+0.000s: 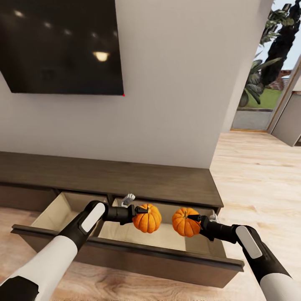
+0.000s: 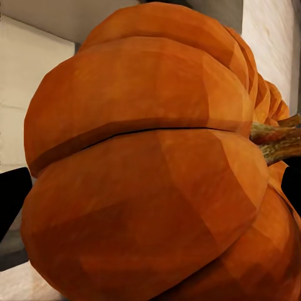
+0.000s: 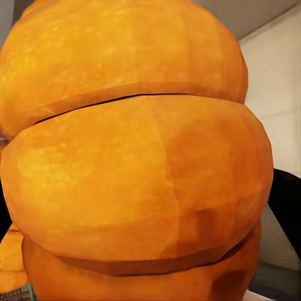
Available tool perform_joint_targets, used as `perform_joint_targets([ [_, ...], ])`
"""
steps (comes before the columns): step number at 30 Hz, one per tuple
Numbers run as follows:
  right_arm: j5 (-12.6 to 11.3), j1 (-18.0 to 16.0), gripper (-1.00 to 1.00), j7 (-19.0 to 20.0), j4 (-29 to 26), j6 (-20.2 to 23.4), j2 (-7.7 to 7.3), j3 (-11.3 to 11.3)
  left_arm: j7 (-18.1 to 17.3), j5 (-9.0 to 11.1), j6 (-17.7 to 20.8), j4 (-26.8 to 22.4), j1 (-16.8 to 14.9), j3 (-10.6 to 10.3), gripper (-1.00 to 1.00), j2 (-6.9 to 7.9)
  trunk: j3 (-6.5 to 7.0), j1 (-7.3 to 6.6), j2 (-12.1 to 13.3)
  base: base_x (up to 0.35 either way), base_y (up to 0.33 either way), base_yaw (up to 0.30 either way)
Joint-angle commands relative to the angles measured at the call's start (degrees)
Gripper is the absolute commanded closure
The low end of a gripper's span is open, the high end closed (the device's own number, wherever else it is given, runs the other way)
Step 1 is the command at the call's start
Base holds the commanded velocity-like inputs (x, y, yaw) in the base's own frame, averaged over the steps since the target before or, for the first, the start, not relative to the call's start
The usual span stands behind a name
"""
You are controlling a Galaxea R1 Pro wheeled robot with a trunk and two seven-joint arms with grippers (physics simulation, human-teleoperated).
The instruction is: Place each of the two pumpkins and all three candles from the living room inside a cabinet in the living room (use any cabinet), then make sure every cabinet is closed, and position the cauldron so it is next to a table in the living room.
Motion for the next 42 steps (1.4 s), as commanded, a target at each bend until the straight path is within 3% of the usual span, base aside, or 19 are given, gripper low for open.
perform_joint_targets([
  [1,0.41,-0.04,1.0,0.58,0.0,0.27,0.02,-0.14,-0.46,-0.5,-0.09,-0.03,-0.05,-0.19,1.0,0.05,-0.23,0.21,-0.44,0.0,0.0,0.0],
  [16,0.74,-0.05,1.0,0.56,0.0,0.27,0.57,-0.05,-0.5,-0.49,-0.55,-0.09,-0.05,-0.35,1.0,0.05,-2.93,3.51,-6.45,0.0,0.0,0.0],
  [42,0.84,-0.05,1.0,0.5,0.0,0.27,0.63,-0.07,-0.61,-0.49,-0.56,-0.62,0.0,-0.21,1.0,0.05,-2.93,3.51,-6.45,0.078,0.0,0.0],
])
